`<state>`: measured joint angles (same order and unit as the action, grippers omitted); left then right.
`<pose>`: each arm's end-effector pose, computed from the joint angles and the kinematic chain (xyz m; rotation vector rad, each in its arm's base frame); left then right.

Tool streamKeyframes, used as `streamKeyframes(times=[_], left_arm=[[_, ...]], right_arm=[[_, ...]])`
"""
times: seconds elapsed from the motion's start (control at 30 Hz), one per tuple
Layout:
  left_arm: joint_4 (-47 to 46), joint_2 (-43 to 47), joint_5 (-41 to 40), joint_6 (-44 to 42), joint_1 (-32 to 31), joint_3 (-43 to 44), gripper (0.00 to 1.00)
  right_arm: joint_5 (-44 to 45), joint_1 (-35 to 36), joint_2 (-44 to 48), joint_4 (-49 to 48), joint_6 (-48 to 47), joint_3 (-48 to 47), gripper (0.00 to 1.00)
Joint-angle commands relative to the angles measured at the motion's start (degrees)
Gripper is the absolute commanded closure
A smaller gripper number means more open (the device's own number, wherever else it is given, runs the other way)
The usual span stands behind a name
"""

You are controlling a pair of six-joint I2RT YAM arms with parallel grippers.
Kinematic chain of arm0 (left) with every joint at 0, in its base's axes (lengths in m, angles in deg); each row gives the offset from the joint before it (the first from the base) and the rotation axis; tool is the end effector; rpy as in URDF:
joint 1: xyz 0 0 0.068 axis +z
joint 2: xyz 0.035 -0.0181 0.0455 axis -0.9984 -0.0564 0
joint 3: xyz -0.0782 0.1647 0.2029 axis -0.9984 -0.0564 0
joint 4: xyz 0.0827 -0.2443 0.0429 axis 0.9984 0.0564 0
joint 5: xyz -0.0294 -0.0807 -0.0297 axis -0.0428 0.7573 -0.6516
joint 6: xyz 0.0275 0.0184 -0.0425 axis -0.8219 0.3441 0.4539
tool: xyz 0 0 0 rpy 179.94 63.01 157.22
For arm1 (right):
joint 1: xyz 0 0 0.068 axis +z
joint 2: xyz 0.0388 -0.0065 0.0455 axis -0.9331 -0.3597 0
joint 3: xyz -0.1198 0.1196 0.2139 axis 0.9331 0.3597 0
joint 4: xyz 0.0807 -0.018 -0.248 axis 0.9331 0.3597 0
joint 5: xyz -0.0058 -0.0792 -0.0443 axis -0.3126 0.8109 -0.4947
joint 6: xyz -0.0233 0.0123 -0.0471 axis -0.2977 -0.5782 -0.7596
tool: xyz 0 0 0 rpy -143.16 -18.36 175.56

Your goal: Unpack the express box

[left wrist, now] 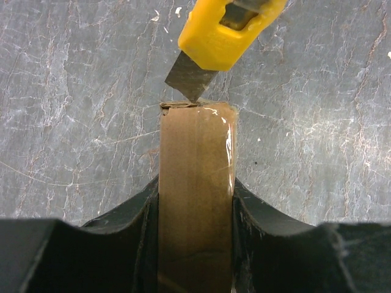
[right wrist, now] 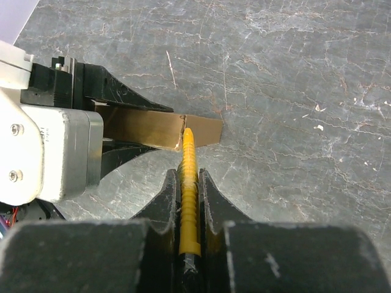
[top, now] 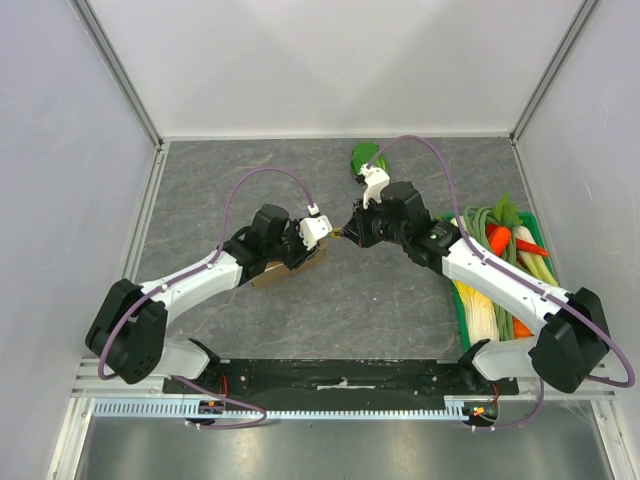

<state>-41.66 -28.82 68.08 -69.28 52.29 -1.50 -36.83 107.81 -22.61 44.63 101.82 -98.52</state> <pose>0.2352 -0.1725 0.2176 1.2493 1.8506 -0.3668 0.2357 0.1963 0.3013 -0.3800 2.1408 0.7865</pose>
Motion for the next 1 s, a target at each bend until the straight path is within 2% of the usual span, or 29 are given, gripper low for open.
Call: streamKeyframes(times=[0.0,0.57,0.87,0.97], left_arm=[[2.6,-2.4,-2.4,1.0,0.3,-1.9,0.95],[3.2,-3.6,-2.6,1.3,0.3,-0.6,0.95],[3.8,-6.8,-7.3,3.5,0.9,1.4,0.98],[3.9,-7.3,-6.4,4.7,2.5,2.1,0.98]], right_arm=[[0.2,0.0,2.0,3.5,-1.5,1.4,1.0],[-8.1,0.1,-2.6,-0.7,0.1,-0.9,1.0],[-12.2,0.0,-0.3,10.0,-3.1,-0.4,1.0],[-13.6,0.0,0.6,13.4,-3.7,0.9,1.0]])
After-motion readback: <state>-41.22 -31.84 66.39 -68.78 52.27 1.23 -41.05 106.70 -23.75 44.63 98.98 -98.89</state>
